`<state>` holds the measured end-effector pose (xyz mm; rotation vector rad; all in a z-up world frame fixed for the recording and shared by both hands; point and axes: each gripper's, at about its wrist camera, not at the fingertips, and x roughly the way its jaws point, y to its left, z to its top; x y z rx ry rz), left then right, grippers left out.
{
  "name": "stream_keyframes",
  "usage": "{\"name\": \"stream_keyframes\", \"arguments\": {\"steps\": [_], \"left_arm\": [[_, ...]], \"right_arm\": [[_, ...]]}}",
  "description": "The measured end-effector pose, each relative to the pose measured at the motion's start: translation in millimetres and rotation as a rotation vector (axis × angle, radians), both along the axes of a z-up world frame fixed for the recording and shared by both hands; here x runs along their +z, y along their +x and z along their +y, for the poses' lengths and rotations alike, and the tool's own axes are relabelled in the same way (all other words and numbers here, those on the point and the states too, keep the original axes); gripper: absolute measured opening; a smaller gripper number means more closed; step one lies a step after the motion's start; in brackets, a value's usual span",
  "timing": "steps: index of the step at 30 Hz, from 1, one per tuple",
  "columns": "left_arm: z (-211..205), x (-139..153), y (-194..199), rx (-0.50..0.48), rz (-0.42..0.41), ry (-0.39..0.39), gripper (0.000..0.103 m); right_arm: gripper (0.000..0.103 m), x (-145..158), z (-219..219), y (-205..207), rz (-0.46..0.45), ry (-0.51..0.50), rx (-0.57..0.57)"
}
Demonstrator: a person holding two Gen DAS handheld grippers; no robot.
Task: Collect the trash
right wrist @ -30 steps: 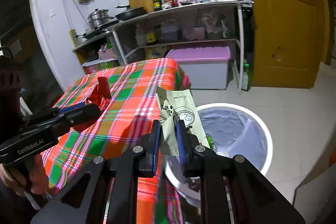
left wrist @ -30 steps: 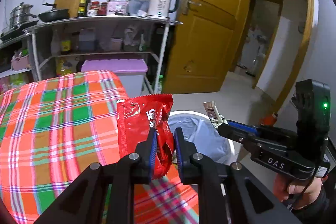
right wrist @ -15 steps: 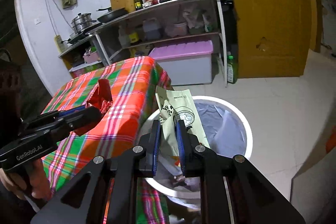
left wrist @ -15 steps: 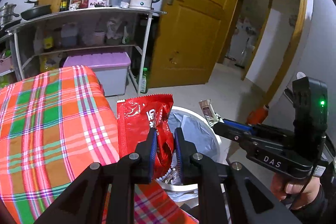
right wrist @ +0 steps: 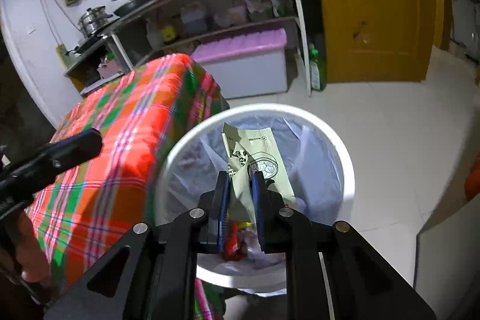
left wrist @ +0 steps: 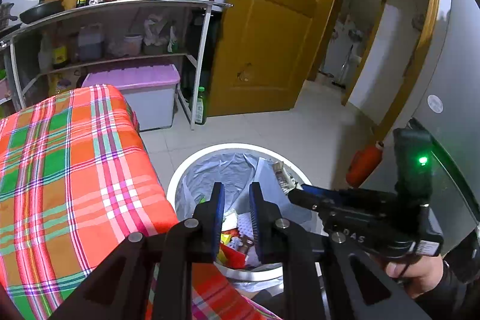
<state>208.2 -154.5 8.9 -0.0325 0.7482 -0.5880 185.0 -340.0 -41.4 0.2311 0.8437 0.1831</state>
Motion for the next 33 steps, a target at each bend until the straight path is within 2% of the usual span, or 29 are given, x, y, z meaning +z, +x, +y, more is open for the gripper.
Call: {"name": "stream_keyframes", "arguments": {"steps": [10,12,13,14,15,16,22,33], "left_arm": [[-7,-11,6,0.0,0.028,0.014,0.017],[-7,-12,6,0.002,0.031,0.014,0.017],[-7,-12,6,0.003,0.032,0.014,0.017],[-7,-12,7,0.003,0.033,0.014,0.017],[-6,-13,7,0.005,0.038,0.013,0.017],[-6,-13,8,0.007,0.04,0.012,0.017],[1,-10,0,0.018,0.04,0.004,0.017],[24,12,-39,0.048,-0.003,-0.011,0.017]], "right_arm": [[0.017,-36,-7,12,0.098,0.013,-0.013],[0.021,-41,-8,14,0.111,0.015,-0.017],[0.027,-43,-9,13,0.112,0.016,-0.018],[0.039,-43,-9,12,0.114,0.019,-0.019],[0.044,-44,-10,11,0.112,0.022,-0.02],[0.049,-42,-10,10,0.11,0.023,-0.02],[0.049,-22,-6,-2,0.072,0.028,-0.009],[0.049,37,19,-50,-0.056,0.023,0.028]]}}
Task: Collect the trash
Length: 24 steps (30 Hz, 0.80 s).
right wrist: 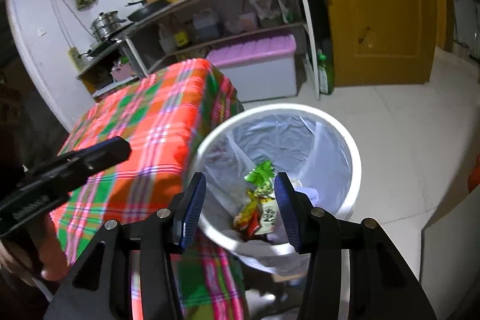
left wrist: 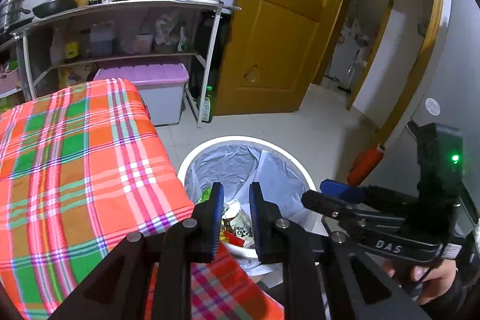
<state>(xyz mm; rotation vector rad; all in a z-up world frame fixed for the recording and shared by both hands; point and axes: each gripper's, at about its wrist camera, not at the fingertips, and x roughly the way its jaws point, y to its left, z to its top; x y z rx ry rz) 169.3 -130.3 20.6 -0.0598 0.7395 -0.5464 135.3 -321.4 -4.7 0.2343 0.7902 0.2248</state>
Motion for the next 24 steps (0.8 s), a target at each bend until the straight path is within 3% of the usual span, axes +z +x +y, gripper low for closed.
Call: {"name": "stream_keyframes", "arguments": {"steps": [6,11,24], "left_arm": [[16,11,-26,0.022,-0.027,0.001,0.018],[32,19,-49,0.047,-0.055,0.011,0.031],[71,33,-104,0.138,-0.116,0.018,0.045]], "right_arm": [[0.049,24,17,-23,-0.055,-0.016,0.025],[0.049,38,37,-41,-0.086,-0.022,0.055],[0.049,54,75,-80,-0.153,-0.065,0.101]]}}
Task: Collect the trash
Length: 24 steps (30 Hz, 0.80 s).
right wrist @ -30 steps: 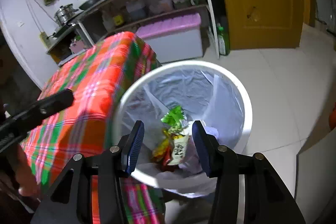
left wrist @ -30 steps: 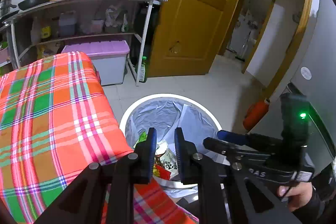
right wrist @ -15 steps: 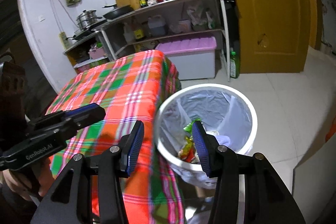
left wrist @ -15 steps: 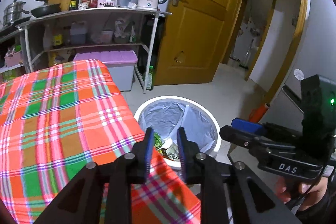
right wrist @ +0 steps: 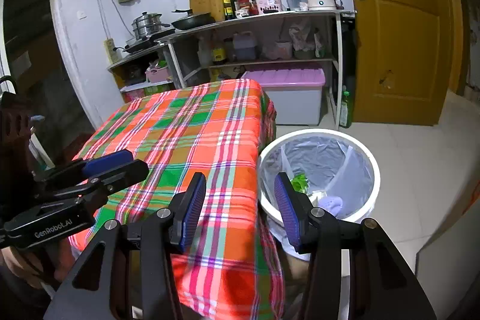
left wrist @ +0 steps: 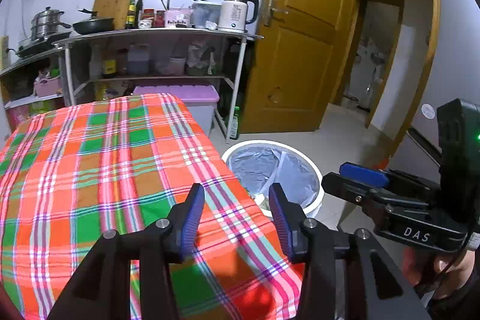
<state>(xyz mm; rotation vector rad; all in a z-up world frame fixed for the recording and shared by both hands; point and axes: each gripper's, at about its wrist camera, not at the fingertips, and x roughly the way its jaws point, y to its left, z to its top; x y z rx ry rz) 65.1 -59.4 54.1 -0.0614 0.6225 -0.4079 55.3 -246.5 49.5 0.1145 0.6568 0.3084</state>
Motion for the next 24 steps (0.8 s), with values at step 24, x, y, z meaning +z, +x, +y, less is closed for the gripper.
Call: {"name": "stream_keyframes", "arguments": {"steps": [24], "left_arm": [[9,-11,-55,0.058,-0.049,0.039,0.045]], "right_arm": [[0.049,-7,5,-47,-0.047,-0.051,-0.045]]}}
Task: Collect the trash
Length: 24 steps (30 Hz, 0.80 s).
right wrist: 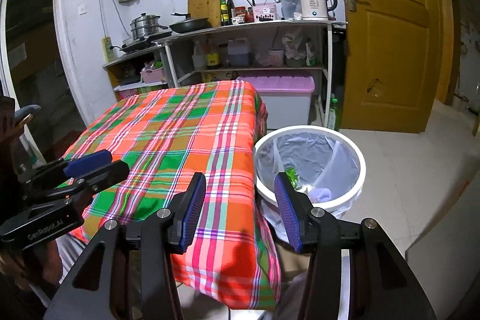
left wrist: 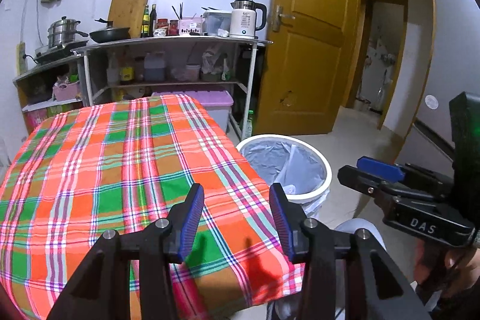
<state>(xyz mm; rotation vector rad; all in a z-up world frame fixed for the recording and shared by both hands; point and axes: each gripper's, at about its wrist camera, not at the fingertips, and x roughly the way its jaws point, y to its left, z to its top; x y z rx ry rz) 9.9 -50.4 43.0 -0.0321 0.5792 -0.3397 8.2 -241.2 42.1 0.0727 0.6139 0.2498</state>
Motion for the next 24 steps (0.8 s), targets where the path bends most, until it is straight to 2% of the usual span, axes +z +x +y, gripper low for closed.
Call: {"name": "stream_keyframes", "arguments": {"steps": [24], "left_arm": [[-4.5,-9.3,3.9,-0.004,0.025,-0.002,0.045]], "right_arm": [[0.049,-4.4,-2.0,1.5,0.016,-0.009,-0.013]]}}
